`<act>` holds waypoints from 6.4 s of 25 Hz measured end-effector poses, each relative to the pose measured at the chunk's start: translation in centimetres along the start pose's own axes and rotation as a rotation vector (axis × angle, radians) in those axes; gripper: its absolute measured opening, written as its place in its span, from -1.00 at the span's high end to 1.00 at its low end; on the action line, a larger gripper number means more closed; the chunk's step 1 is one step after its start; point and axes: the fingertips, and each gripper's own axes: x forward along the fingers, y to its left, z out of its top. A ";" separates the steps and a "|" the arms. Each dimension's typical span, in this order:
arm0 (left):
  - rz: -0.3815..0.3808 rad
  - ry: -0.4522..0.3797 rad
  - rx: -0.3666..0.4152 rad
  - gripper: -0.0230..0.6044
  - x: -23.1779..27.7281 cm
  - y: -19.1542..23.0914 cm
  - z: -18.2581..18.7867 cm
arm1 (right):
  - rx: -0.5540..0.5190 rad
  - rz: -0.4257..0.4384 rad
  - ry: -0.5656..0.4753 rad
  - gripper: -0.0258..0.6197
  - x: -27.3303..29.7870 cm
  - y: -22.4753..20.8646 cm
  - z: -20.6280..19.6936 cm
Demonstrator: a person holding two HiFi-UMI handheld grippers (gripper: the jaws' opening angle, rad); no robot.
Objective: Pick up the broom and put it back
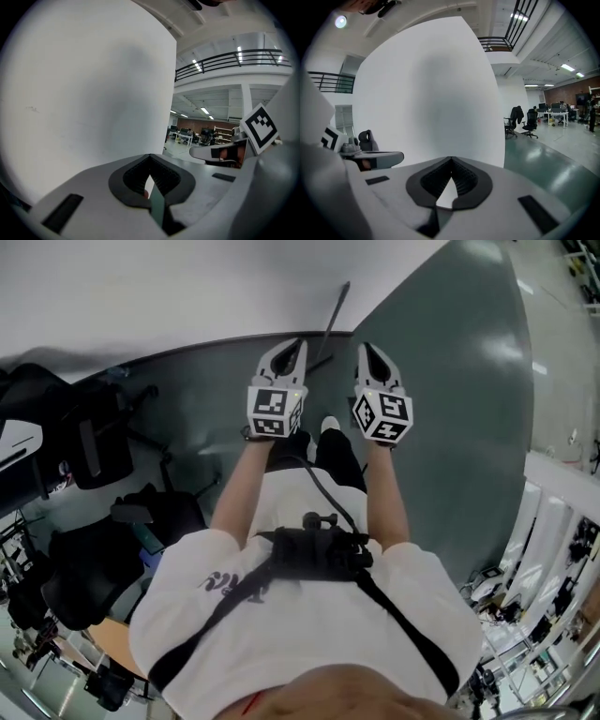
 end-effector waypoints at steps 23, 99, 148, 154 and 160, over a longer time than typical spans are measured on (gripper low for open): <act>-0.109 0.206 0.025 0.90 10.2 4.0 -12.1 | -0.143 0.017 0.297 0.91 6.4 -12.1 -14.2; 0.051 0.011 -0.076 0.90 8.2 5.5 0.1 | 0.031 -0.099 -0.066 0.58 12.0 -7.7 0.3; 0.123 -0.384 0.046 0.90 -7.7 0.5 20.0 | -0.151 0.076 -0.392 0.60 -5.5 7.8 18.5; 0.274 -0.372 0.020 0.90 -9.3 2.0 19.4 | -0.156 0.226 -0.338 0.60 -3.9 10.1 18.0; 0.418 -0.355 -0.015 0.90 -11.1 4.3 17.9 | -0.169 0.320 -0.284 0.60 -1.0 11.8 17.3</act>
